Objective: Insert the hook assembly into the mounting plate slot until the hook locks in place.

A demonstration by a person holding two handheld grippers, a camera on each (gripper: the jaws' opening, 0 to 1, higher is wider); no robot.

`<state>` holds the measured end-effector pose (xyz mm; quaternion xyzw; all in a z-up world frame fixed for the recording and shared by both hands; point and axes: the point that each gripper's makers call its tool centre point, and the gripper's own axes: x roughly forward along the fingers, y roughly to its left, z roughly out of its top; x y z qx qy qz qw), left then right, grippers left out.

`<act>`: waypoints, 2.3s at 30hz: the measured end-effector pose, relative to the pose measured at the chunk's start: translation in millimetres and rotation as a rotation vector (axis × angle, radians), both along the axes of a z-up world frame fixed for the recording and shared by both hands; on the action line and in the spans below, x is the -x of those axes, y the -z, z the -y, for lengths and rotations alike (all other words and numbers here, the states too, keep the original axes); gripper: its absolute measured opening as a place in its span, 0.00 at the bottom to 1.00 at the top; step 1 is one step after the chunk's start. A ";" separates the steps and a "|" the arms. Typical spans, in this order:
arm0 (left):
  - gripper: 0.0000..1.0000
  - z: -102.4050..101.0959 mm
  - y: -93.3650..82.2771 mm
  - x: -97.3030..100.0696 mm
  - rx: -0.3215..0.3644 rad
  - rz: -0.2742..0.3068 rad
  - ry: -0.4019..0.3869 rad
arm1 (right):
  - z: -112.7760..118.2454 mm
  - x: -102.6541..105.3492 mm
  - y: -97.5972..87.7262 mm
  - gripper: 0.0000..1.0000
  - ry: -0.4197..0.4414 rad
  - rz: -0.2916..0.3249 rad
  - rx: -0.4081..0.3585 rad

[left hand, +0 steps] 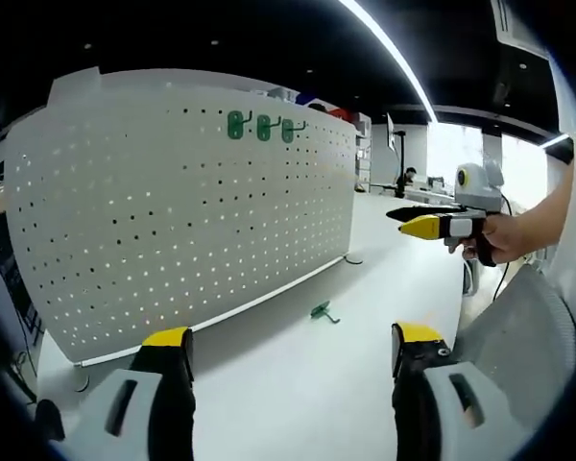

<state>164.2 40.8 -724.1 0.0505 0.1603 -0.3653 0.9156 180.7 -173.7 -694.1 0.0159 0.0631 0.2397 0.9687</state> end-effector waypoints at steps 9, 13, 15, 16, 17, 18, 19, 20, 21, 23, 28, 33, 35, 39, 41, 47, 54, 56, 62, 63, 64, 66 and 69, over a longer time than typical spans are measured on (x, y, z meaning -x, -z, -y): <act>0.87 -5.2 5.0 4.2 0.001 -0.011 -0.009 | 1.4 12.2 10.2 0.70 -0.005 -0.026 0.000; 0.87 -6.8 7.0 5.2 -0.002 -0.016 -0.010 | 3.2 18.1 14.4 0.70 -0.002 -0.038 0.000; 0.87 -7.3 7.0 5.7 -0.001 -0.017 -0.011 | 4.2 18.4 15.3 0.69 0.000 -0.044 -0.003; 0.87 -7.4 7.2 5.9 -0.001 -0.017 -0.011 | 5.7 17.7 13.5 0.69 0.005 -0.039 -0.001; 0.87 -7.7 8.1 5.9 -0.004 -0.019 -0.011 | 5.9 17.6 12.1 0.69 0.005 -0.034 -0.002; 0.87 -7.7 8.5 6.0 -0.005 -0.020 -0.010 | 5.3 17.8 12.0 0.69 0.002 -0.036 -0.003; 0.87 -7.3 8.6 6.2 -0.004 -0.021 -0.009 | 4.2 18.9 12.9 0.69 -0.003 -0.038 0.003; 0.87 -6.9 8.7 6.5 -0.003 -0.021 -0.007 | 3.0 19.8 13.6 0.69 -0.006 -0.041 0.004; 0.87 -6.7 9.3 6.5 -0.004 -0.022 -0.006 | 1.5 20.7 14.9 0.69 -0.013 -0.044 0.009; 0.87 -6.3 9.9 6.6 -0.007 -0.023 -0.004 | 1.9 19.4 13.7 0.69 -0.008 -0.040 0.009; 0.87 -3.3 8.8 5.8 -0.009 -0.024 0.010 | 1.6 19.5 15.3 0.69 -0.009 -0.048 0.008; 0.86 0.8 8.1 1.8 -0.025 -0.024 0.033 | 2.3 19.1 15.0 0.69 -0.005 -0.046 0.007; 0.87 3.2 8.2 0.2 -0.031 -0.023 0.044 | 2.4 19.3 15.2 0.69 -0.006 -0.046 0.008; 0.87 9.0 11.2 -1.2 -0.042 -0.034 0.070 | 2.0 19.7 15.2 0.69 -0.005 -0.048 0.009; 0.87 11.8 12.8 -1.6 -0.052 -0.036 0.084 | 2.6 19.4 15.6 0.69 -0.003 -0.049 0.006; 0.87 27.6 16.6 -6.6 -0.084 -0.054 0.135 | 2.2 19.4 17.4 0.69 -0.007 -0.052 0.006; 0.88 46.3 28.3 -9.9 -0.170 -0.073 0.223 | 2.0 20.0 17.3 0.68 -0.008 -0.054 0.005; 0.88 50.7 29.7 -10.2 -0.184 -0.072 0.241 | 2.1 20.2 17.2 0.67 -0.007 -0.054 0.006; 0.89 57.0 35.1 -12.4 -0.216 -0.088 0.281 | 3.7 20.3 17.5 0.67 -0.003 -0.059 -0.005; 0.89 57.5 36.8 -13.5 -0.223 -0.093 0.286 | 3.6 20.3 17.5 0.67 -0.003 -0.059 -0.007; 0.89 58.0 37.8 -14.2 -0.229 -0.095 0.291 | 3.6 20.3 17.4 0.67 -0.003 -0.059 -0.007; 0.89 59.5 40.9 -15.3 -0.254 -0.100 0.312 | 3.1 20.7 17.6 0.67 -0.003 -0.061 -0.006; 0.90 60.4 46.2 -18.0 -0.297 -0.110 0.337 | 3.4 20.9 17.0 0.67 -0.002 -0.059 -0.006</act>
